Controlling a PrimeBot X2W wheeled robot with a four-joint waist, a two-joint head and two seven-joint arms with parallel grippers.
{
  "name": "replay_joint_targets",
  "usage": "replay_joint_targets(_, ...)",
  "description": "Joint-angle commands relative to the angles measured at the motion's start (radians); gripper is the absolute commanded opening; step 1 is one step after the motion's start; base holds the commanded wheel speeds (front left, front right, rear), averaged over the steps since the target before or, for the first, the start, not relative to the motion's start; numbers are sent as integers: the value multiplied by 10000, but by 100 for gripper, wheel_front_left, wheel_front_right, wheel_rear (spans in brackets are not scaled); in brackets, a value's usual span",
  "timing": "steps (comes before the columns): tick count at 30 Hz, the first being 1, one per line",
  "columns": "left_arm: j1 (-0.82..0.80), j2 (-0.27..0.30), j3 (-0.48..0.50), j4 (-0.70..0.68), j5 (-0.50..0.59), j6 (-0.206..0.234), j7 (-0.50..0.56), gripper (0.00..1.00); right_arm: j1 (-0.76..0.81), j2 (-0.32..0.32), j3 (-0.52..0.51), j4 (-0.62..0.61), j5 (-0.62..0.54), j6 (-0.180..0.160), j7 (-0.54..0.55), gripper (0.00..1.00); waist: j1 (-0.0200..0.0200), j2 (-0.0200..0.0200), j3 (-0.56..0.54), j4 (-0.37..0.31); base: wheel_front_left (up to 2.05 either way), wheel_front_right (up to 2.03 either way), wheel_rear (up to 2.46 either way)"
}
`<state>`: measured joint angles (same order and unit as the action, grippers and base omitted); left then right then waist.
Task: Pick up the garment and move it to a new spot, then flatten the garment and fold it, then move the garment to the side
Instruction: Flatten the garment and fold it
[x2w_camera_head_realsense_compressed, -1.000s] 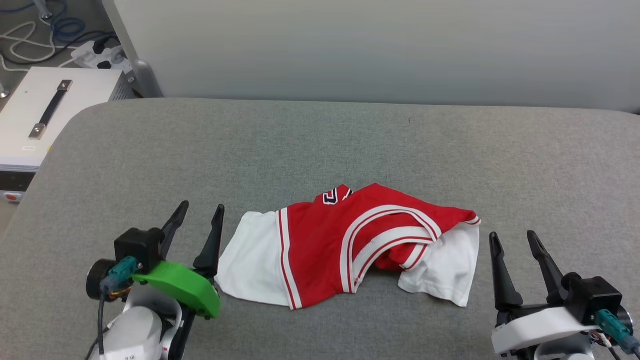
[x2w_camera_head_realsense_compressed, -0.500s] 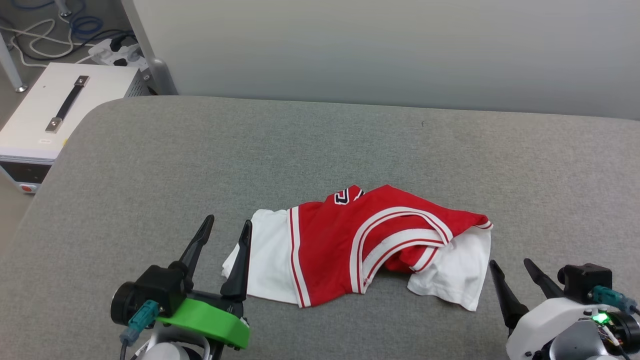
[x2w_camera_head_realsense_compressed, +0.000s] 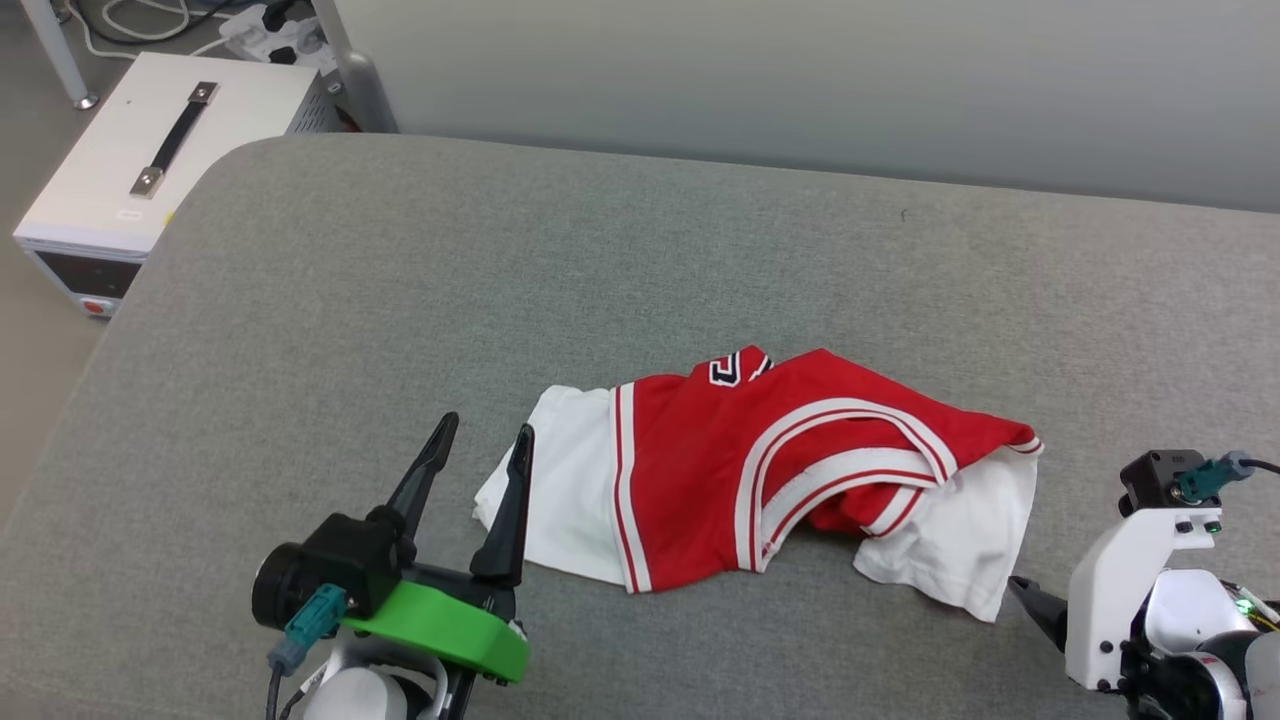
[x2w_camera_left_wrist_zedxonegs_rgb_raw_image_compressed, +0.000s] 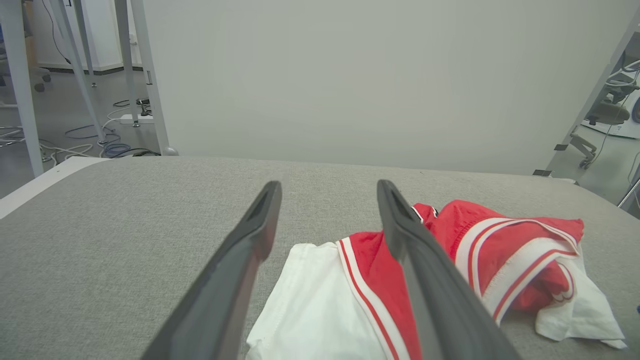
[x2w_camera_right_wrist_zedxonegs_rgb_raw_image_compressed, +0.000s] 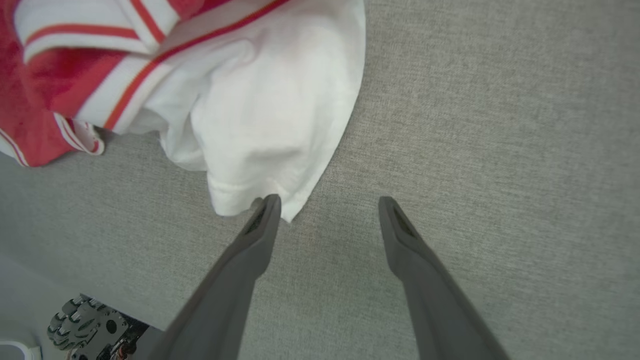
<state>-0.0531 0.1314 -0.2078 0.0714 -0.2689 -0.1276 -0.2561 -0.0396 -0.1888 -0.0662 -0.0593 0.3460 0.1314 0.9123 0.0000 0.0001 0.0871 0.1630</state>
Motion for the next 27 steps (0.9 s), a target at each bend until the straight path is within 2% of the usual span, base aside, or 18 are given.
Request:
replay_joint_targets(1, -223, -34, -9, -4, 23, -27, -56, 100, -240, 33, -38, -10, -106, -7, 232, 100, 0, -1, 315, 304, 0, 0, 0)
replay_joint_targets(7, -373, -12, -128, 0, -47, -29, -56, 100, -616, 33, 232, 360, -369, -7, 880, 100, 0, -1, 661, 636, 0, 0, 0)
replay_joint_targets(17, -670, -79, -155, 24, -131, -30, -56, 100, -453, -40, 610, 1540, -551, -7, 932, 100, 0, -1, 1063, 991, 0, 0, 0)
replay_joint_targets(18, -686, -78, -145, 30, -135, -30, -56, 100, -448, -81, 679, 1644, -529, -7, 885, 85, 0, -1, 1088, 999, 0, 0, 0)
replay_joint_targets(19, -694, -77, -133, 34, -139, -30, -56, 100, -450, -118, 767, 1710, -488, -7, 851, 47, 0, -1, 1101, 1000, 0, 0, 0)
replay_joint_targets(20, -699, -72, -113, 41, -141, -30, -57, 100, -456, -168, 860, 1775, -426, -7, 796, 0, 0, -1, 1109, 995, 0, 0, 0)
replay_joint_targets(27, -631, -36, -40, 188, -94, -30, -57, 100, -604, -1015, 1106, 1726, -392, -7, -82, 0, 0, -1, 816, 899, 0, 0, 0)
